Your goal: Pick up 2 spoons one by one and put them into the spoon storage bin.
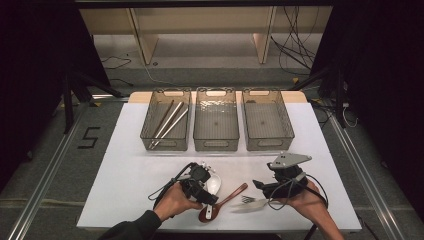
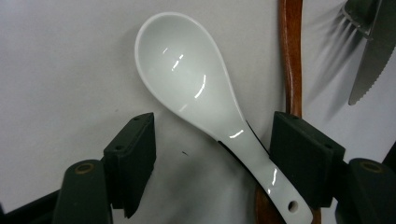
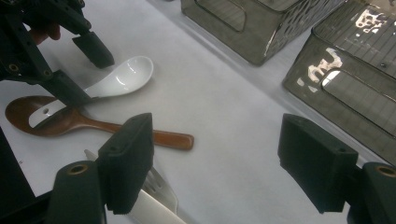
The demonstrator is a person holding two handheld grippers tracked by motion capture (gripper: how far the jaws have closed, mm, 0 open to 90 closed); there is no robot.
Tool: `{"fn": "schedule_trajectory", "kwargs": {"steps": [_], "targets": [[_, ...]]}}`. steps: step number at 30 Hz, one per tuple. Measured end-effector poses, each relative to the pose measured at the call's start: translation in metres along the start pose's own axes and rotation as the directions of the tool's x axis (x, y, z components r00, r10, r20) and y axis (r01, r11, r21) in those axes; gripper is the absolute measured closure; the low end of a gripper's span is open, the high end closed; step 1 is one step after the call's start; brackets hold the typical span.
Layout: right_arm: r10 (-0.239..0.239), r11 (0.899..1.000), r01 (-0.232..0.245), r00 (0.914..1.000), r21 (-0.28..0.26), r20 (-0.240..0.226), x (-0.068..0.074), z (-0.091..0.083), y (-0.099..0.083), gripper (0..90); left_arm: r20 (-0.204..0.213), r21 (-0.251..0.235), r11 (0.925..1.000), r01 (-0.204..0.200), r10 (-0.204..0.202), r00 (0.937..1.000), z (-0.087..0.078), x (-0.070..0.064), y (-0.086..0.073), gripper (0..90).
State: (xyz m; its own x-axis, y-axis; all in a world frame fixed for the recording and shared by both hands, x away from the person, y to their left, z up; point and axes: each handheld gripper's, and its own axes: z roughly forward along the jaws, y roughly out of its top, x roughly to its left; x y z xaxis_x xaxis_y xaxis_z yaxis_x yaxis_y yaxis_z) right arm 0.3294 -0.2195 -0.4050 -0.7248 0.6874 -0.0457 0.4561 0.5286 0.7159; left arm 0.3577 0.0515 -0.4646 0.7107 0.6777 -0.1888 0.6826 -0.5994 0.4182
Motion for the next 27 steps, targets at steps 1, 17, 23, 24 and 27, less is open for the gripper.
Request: {"fn": "schedule_trajectory", "kwargs": {"steps": [1, 17, 23, 24, 27], "targets": [[0.000, 1.000, 0.000, 1.0000, 0.000, 0.000, -0.0001, 0.0000, -0.0001, 27.9, -0.002, 0.005, 1.0000, -0.005, 0.005, 1.0000, 0.0006, -0.0004, 0.0003, 30.8], [-0.007, 1.000, 0.007, 1.0000, 0.002, 0.004, 0.0004, -0.0003, 0.0001, 28.1, -0.026, 0.011, 0.9969, -0.078, 0.078, 0.9966, 0.0015, -0.0003, -0.0017, 60.9], [-0.008, 1.000, 0.008, 1.0000, 0.002, 0.005, 0.0004, -0.0004, 0.0000, 28.1, -0.034, 0.010, 0.9962, -0.086, 0.086, 0.9957, 0.0011, 0.0026, -0.0017, 70.1], [-0.008, 1.000, 0.008, 1.0000, 0.001, 0.004, 0.0003, -0.0004, 0.0000, 28.1, -0.030, 0.014, 0.9956, -0.093, 0.093, 0.9952, 0.0007, 0.0033, -0.0017, 70.9], [-0.008, 1.000, 0.008, 1.0000, 0.003, 0.004, 0.0003, -0.0003, -0.0001, 28.1, -0.010, 0.009, 0.9961, -0.088, 0.088, 0.9961, 0.0005, 0.0049, -0.0019, 73.8]]}}
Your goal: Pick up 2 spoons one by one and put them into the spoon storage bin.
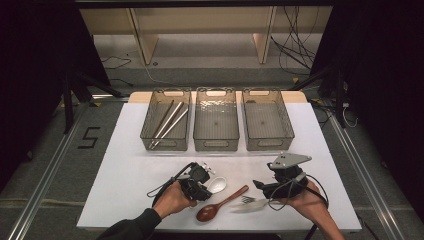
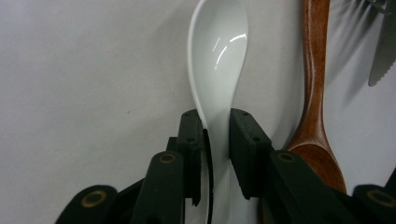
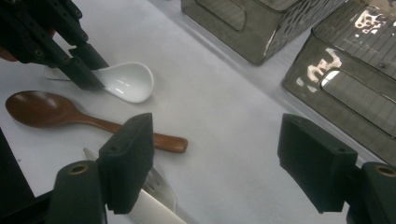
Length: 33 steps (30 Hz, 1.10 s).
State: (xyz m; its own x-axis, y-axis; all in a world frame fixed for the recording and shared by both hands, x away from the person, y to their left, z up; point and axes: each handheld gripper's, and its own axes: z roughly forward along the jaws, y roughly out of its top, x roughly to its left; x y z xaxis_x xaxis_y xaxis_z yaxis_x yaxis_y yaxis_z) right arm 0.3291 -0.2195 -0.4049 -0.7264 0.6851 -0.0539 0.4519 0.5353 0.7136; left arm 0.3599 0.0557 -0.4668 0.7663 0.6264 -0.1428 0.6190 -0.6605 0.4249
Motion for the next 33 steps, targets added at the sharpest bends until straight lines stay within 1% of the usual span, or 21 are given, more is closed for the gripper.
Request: {"fn": "schedule_trajectory", "kwargs": {"steps": [3, 5, 6, 7, 11, 14, 17, 23, 26, 29, 31, 32, 33], "targets": [[-0.002, 1.000, 0.002, 1.0000, 0.001, 0.001, 0.000, 0.000, 0.000, 28.1, 0.018, -0.001, 1.0000, -0.001, 0.001, 0.9998, 0.000, 0.001, 0.000, 76.5], [-0.002, 1.000, 0.002, 1.0000, 0.001, 0.000, 0.000, 0.000, 0.000, 28.3, 0.045, -0.011, 0.9999, 0.004, -0.003, 0.9990, -0.002, 0.002, 0.000, 79.9], [-0.002, 1.000, 0.002, 1.0000, 0.001, 0.000, 0.000, 0.000, 0.000, 28.3, 0.043, -0.009, 0.9999, -0.007, 0.007, 0.9990, -0.003, 0.002, 0.000, 83.3], [-0.002, 1.000, 0.002, 1.0000, 0.001, 0.000, 0.000, 0.000, 0.000, 28.3, 0.039, -0.007, 0.9998, -0.017, 0.017, 0.9991, -0.002, 0.001, 0.000, 83.4], [-0.003, 1.000, 0.003, 1.0000, 0.001, -0.002, 0.001, 0.000, 0.000, 28.3, 0.032, -0.009, 0.9994, -0.034, 0.034, 0.9989, -0.003, 0.000, -0.001, 83.7], [-0.001, 1.000, 0.001, 1.0000, 0.001, -0.002, 0.000, 0.000, 0.000, 28.3, 0.029, -0.008, 0.9983, -0.057, 0.057, 0.9979, -0.003, 0.001, -0.001, 83.8], [-0.003, 1.000, 0.003, 1.0000, 0.001, 0.000, 0.000, 0.000, 0.000, 28.5, 0.042, -0.017, 0.9984, -0.053, 0.054, 0.9977, -0.003, 0.002, -0.002, 83.9], [-0.003, 1.000, 0.003, 1.0000, 0.001, 0.000, 0.000, 0.000, 0.000, 28.5, 0.045, -0.041, 0.9973, -0.062, 0.063, 0.9970, -0.010, 0.007, -0.002, 84.1], [-0.001, 1.000, 0.001, 1.0000, -0.003, 0.000, 0.000, -0.001, 0.000, 28.5, 0.051, -0.071, 0.9965, -0.044, 0.048, 0.9975, -0.018, 0.012, -0.001, 84.1], [0.000, 1.000, 0.000, 1.0000, -0.004, 0.001, 0.000, -0.001, 0.000, 28.5, 0.056, -0.109, 0.9937, -0.024, 0.030, 0.9980, -0.029, 0.018, 0.000, 84.0], [0.000, 1.000, 0.000, 1.0000, -0.004, 0.000, 0.000, -0.001, 0.000, 28.4, 0.057, -0.139, 0.9903, -0.004, 0.012, 0.9983, -0.037, 0.024, 0.002, 84.0], [-0.001, 1.000, 0.001, 1.0000, -0.005, -0.001, 0.000, -0.001, 0.000, 28.5, 0.055, -0.148, 0.9890, -0.002, 0.010, 0.9985, -0.041, 0.027, 0.003, 84.0], [0.000, 1.000, 0.000, 1.0000, -0.008, 0.001, 0.000, -0.001, 0.000, 28.4, 0.054, -0.168, 0.9857, 0.014, -0.005, 0.9985, -0.044, 0.029, 0.003, 84.0]]}}
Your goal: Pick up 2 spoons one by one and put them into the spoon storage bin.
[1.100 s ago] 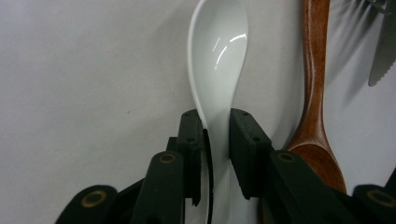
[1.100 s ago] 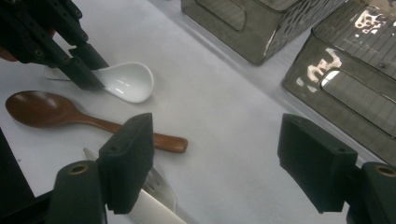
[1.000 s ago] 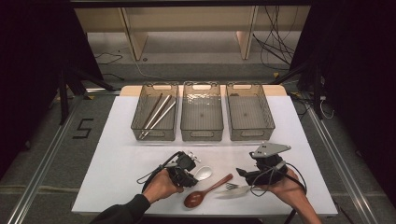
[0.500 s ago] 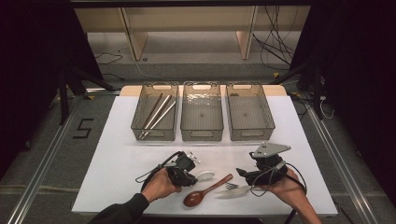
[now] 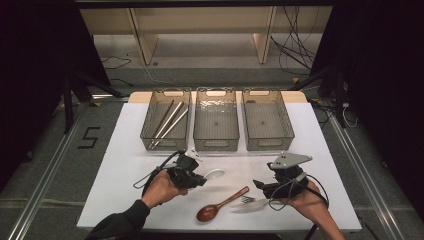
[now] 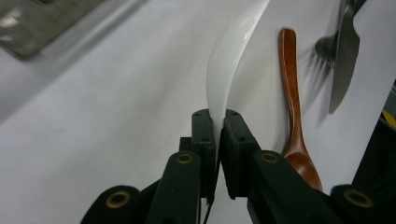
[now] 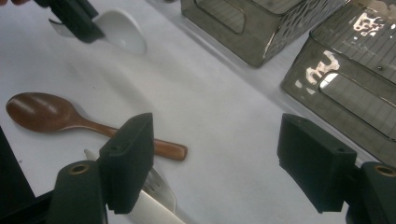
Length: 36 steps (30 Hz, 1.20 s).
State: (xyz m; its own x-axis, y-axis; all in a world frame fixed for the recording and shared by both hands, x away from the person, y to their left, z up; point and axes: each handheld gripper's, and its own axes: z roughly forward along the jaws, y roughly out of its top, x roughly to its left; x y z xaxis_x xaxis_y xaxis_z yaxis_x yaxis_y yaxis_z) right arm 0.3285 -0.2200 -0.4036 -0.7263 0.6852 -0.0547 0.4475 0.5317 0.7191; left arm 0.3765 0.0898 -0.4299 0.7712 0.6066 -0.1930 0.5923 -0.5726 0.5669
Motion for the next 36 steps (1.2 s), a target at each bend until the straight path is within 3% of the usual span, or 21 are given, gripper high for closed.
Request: {"fn": "schedule_trajectory", "kwargs": {"steps": [6, 15, 24, 36], "targets": [[0.003, 1.000, -0.003, 1.0000, -0.011, 0.003, 0.000, -0.001, 0.000, 28.4, -0.010, -0.069, 0.9971, 0.032, -0.033, 0.9994, -0.020, 0.016, 0.012, 84.0], [0.004, 1.000, -0.004, 1.0000, -0.014, -0.002, 0.000, -0.001, 0.000, 28.4, -0.041, -0.121, 0.9919, 0.039, -0.045, 0.9982, -0.032, 0.030, 0.047, 84.0], [0.004, 1.000, -0.004, 1.0000, -0.018, -0.003, 0.000, -0.001, 0.000, 28.4, -0.081, -0.161, 0.9852, 0.060, -0.074, 0.9940, -0.037, 0.047, 0.077, 84.0], [0.003, 1.000, -0.003, 1.0000, -0.014, -0.004, 0.000, 0.000, 0.000, 28.4, -0.087, -0.191, 0.9748, 0.116, -0.134, 0.9871, -0.029, 0.070, 0.104, 83.9]]}}
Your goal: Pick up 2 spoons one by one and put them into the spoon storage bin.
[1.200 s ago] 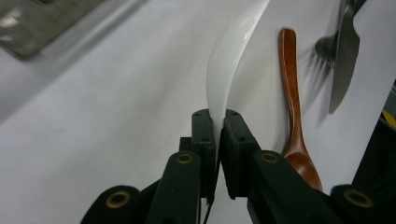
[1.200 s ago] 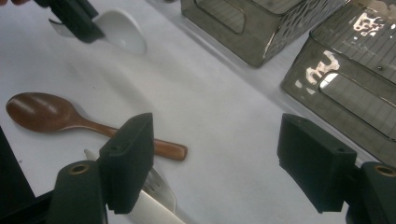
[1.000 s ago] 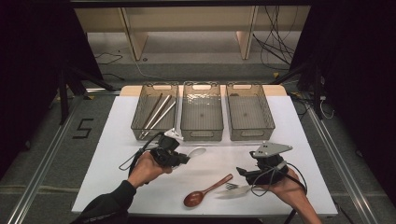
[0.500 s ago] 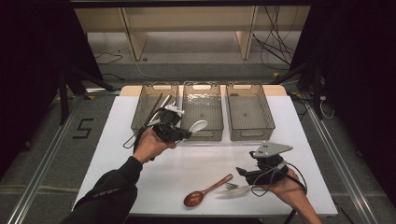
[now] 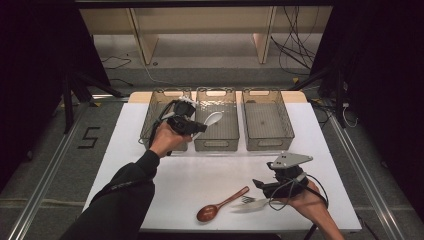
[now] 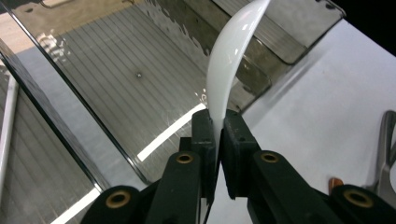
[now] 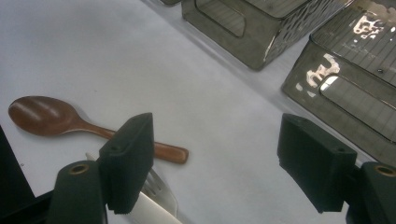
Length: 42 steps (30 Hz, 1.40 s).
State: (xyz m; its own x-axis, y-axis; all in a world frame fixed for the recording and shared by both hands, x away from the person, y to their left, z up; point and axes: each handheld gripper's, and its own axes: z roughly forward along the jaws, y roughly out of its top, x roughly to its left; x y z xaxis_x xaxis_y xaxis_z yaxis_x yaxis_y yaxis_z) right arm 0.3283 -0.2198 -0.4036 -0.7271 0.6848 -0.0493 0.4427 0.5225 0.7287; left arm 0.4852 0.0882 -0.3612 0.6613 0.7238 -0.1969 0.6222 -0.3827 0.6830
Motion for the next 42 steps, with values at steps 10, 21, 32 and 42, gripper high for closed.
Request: {"fn": "schedule_trajectory", "kwargs": {"steps": [10, 21, 32, 42], "targets": [[0.001, 1.000, -0.001, 1.0000, -0.007, -0.002, 0.000, -0.001, 0.000, 28.1, -0.026, -0.009, 0.9998, 0.016, -0.017, 0.9995, 0.014, 0.007, 0.024, 83.9], [0.002, 1.000, -0.002, 1.0000, -0.007, -0.008, -0.001, 0.000, 0.000, 28.1, -0.035, -0.019, 0.9982, 0.056, -0.057, 0.9978, 0.029, 0.015, 0.030, 83.8], [0.006, 1.000, -0.006, 0.9999, -0.007, -0.014, -0.001, 0.000, -0.001, 28.2, -0.043, -0.012, 0.9949, 0.100, -0.100, 0.9941, 0.044, 0.022, 0.026, 83.6], [0.005, 1.000, -0.006, 0.9999, -0.008, -0.013, -0.001, 0.000, -0.001, 28.2, -0.074, -0.014, 0.9955, 0.094, -0.095, 0.9927, 0.056, 0.021, 0.017, 67.3]]}}
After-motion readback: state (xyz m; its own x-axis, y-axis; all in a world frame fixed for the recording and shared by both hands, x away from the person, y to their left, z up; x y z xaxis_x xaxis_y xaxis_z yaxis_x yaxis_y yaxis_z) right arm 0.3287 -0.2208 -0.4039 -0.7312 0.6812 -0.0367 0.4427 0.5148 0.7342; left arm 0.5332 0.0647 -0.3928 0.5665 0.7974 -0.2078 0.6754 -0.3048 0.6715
